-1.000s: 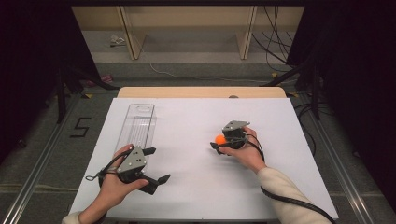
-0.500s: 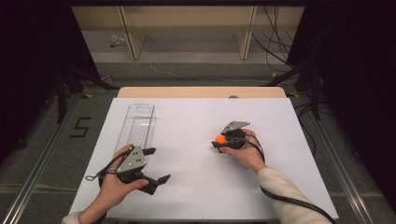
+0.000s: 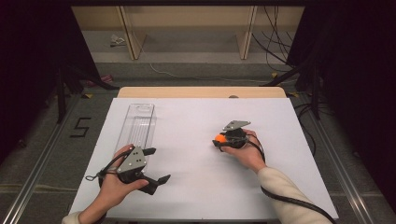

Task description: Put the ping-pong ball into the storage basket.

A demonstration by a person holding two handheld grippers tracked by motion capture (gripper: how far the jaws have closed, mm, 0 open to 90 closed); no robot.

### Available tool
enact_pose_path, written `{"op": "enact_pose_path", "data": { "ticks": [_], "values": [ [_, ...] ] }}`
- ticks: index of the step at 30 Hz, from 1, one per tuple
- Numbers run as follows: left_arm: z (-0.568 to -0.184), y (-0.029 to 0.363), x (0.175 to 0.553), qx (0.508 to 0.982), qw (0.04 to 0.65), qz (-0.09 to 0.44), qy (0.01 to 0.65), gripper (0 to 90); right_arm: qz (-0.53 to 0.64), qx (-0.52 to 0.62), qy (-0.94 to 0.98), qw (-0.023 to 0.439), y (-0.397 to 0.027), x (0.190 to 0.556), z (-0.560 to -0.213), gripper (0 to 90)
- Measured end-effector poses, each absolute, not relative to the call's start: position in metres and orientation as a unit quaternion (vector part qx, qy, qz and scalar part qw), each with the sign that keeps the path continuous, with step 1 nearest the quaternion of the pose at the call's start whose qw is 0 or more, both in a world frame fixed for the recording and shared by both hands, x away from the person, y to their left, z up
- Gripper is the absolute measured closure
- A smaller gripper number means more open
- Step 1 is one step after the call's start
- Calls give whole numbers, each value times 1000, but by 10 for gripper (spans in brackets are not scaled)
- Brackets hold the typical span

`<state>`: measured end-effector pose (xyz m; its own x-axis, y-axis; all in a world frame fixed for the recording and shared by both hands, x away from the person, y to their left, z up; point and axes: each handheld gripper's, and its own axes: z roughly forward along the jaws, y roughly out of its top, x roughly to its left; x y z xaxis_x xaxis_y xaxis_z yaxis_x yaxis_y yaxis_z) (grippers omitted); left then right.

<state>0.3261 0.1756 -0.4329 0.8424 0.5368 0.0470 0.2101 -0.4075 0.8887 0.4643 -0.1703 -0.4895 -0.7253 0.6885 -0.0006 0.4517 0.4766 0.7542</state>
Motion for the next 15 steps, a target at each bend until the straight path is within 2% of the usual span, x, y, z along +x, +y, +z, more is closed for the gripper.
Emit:
{"op": "enact_pose_path", "data": {
  "ticks": [15],
  "values": [
    [-433, 176, 326, 822, 495, 165, 228, 0, 406, 331, 838, 156, -170, 463, -477, 514]
  ]
}}
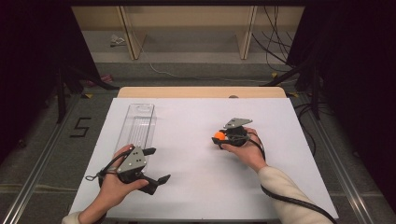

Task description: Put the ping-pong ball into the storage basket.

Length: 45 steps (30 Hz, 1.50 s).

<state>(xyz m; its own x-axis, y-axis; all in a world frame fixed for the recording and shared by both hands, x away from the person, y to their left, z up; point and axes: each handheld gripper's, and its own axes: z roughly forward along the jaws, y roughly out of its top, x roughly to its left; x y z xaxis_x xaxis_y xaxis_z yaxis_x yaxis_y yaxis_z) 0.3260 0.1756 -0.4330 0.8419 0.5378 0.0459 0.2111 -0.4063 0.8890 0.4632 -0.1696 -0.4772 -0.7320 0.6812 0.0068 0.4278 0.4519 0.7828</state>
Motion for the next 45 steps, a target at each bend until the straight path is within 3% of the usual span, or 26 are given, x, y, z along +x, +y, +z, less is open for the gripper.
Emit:
{"op": "enact_pose_path", "data": {
  "ticks": [45],
  "values": [
    [-433, 175, 326, 823, 494, 164, 228, 0, 457, 299, 821, 168, -152, 461, -435, 516]
  ]
}}
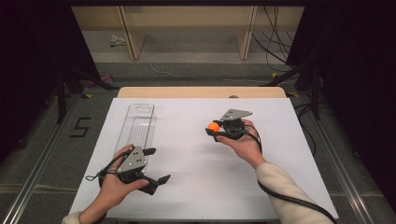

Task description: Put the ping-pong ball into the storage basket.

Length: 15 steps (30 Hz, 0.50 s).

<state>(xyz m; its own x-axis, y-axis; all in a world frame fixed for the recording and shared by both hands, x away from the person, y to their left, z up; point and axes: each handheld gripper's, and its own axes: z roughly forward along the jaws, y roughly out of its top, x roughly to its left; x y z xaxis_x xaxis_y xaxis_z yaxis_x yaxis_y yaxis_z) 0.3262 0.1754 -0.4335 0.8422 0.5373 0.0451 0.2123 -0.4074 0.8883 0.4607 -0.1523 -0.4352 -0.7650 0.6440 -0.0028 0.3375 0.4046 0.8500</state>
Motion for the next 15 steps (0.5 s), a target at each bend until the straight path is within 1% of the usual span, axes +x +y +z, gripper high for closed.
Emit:
{"op": "enact_pose_path", "data": {
  "ticks": [15],
  "values": [
    [-433, 175, 326, 823, 495, 164, 228, 0, 463, 290, 821, 167, -142, 460, -430, 517]
  ]
}}
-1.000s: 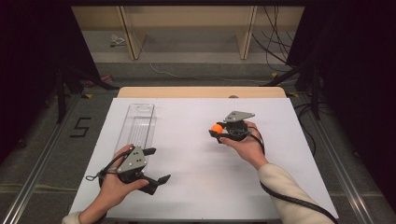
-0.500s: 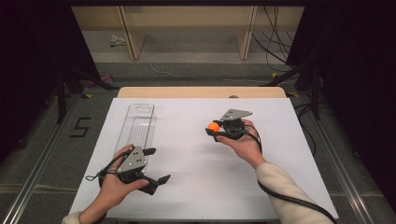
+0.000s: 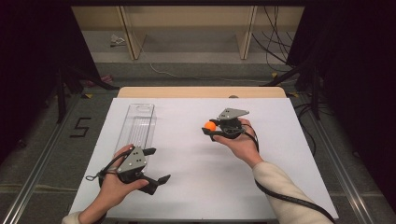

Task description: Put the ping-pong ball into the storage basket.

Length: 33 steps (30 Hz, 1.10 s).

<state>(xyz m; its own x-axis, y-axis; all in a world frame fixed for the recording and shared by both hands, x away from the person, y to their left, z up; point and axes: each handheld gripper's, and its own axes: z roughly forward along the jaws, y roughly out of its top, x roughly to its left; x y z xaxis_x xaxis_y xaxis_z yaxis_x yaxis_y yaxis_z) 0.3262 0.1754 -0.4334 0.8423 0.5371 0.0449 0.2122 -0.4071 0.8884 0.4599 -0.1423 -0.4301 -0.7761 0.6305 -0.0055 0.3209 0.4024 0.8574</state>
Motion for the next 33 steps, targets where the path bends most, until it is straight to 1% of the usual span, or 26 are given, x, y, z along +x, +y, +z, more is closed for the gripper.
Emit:
{"op": "enact_pose_path", "data": {
  "ticks": [33],
  "values": [
    [-433, 175, 326, 824, 493, 164, 226, 0, 470, 277, 823, 160, -121, 462, -426, 517]
  ]
}}
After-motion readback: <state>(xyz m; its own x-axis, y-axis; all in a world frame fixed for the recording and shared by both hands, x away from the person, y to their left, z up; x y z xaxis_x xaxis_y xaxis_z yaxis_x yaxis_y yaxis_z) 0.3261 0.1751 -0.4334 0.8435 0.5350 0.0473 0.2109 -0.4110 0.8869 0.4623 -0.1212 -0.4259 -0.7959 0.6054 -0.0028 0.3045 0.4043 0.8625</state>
